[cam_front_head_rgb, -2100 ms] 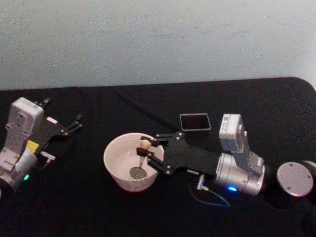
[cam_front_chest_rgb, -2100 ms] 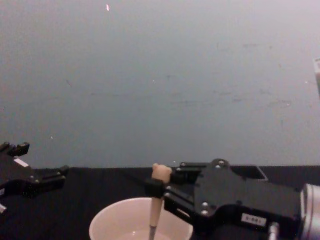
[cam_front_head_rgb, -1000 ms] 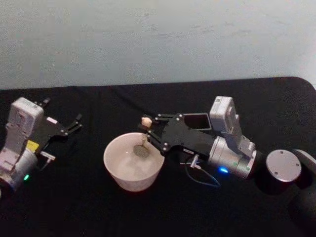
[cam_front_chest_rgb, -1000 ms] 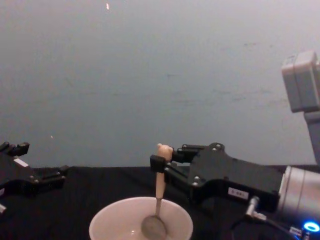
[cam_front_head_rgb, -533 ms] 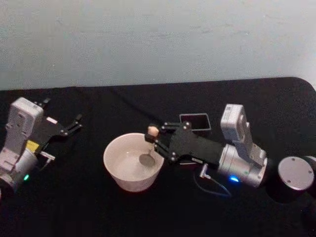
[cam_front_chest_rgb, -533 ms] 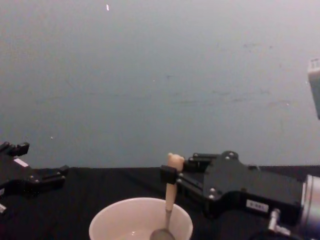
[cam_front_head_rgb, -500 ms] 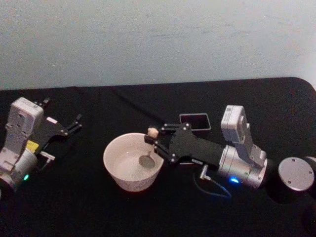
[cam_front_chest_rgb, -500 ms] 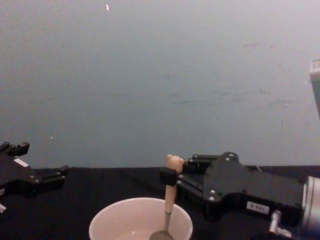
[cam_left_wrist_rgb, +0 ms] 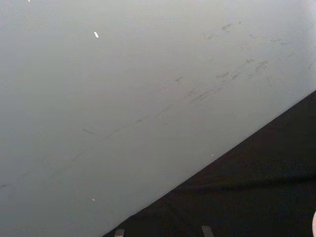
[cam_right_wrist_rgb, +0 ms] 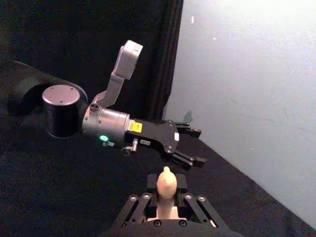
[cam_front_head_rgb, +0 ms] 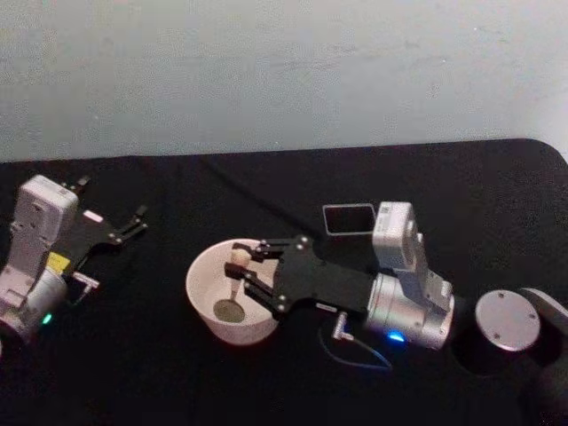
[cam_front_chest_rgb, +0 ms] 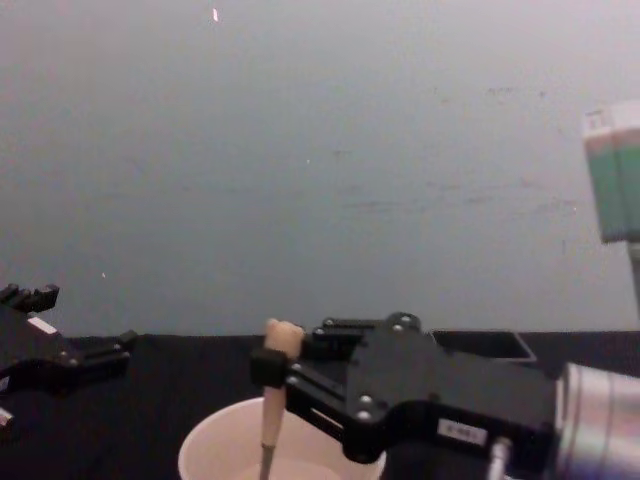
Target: Pick up the stirring spoon with one hand, stir inside the cup, then place it back in its original position.
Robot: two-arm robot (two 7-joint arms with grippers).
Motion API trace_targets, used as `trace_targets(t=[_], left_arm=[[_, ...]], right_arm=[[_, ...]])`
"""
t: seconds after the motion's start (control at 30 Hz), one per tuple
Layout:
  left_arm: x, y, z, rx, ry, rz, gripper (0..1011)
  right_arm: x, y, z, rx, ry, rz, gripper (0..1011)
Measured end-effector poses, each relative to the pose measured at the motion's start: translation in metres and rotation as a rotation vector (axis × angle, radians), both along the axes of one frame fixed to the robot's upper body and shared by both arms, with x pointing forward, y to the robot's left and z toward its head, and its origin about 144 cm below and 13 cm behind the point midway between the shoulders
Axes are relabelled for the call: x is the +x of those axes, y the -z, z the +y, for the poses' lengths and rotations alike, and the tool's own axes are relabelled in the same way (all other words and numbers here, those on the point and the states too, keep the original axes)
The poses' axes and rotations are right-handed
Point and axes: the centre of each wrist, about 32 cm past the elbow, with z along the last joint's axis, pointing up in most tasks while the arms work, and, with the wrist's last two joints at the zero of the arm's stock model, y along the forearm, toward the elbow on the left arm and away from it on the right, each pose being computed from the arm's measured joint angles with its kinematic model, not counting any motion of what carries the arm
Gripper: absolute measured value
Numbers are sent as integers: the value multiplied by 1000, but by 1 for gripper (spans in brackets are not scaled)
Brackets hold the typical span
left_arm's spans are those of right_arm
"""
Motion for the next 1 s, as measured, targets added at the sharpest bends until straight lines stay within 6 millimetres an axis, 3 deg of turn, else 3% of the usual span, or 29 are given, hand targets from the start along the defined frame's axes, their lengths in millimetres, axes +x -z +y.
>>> trace_targets(t=[0.27, 0.43, 1.0], left_arm=[[0, 0, 0, 0, 0, 0, 1001], [0, 0, 0, 0, 0, 0, 1002], [0, 0, 0, 0, 0, 0, 1001]], right_arm=[[19, 0, 11, -3, 49, -25, 212], [28, 0, 7, -10, 96, -41, 212], [28, -4, -7, -1, 129, -45, 212]])
